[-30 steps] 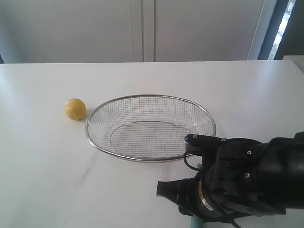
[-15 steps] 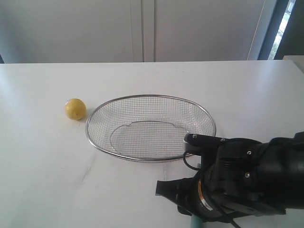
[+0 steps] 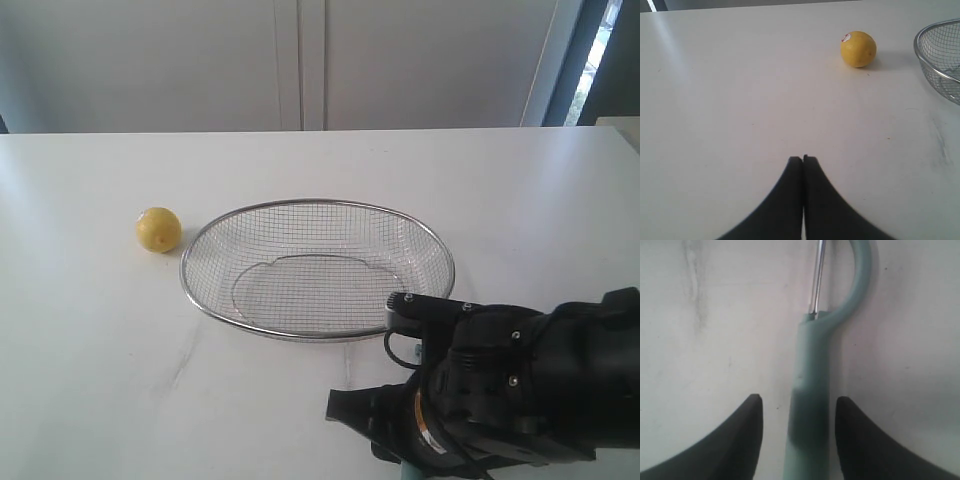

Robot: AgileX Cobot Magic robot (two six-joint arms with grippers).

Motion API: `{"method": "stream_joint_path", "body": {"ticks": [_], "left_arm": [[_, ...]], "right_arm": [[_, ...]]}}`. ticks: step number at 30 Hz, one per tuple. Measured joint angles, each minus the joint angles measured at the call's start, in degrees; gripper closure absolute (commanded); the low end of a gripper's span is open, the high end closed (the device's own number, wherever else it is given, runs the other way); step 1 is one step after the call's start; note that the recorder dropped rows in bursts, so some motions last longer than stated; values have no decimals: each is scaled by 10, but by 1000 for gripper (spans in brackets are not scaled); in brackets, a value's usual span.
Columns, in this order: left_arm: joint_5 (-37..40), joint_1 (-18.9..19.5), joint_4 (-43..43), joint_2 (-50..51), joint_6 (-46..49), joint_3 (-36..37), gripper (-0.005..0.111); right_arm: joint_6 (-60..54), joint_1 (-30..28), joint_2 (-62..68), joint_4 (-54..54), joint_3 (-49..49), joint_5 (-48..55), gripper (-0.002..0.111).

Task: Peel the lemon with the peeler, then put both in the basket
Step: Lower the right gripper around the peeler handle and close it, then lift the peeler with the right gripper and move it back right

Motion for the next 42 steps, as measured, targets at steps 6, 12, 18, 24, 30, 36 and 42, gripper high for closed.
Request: {"method": "stream_joint_path", "body": {"ticks": [6,12,18,24,30,36,42], "left_arm": [[0,0,0,0,0,0,106],[0,0,0,0,0,0,106],[0,0,0,0,0,0,106],[0,0,0,0,0,0,106],[0,0,0,0,0,0,106],[0,0,0,0,0,0,106],[0,0,0,0,0,0,106]], "right_arm": [[2,0,15,-3,4,-1,66],[8,0,23,-7,6,1,93],[15,0,23,-10,6,19,108],[15,0,-5,-10,6,70,108],[-5,0,-87,-25,6,141,108],[-122,0,-197,-32,7,219,108],[-252,0,-305,-91,7,247,108]]}}
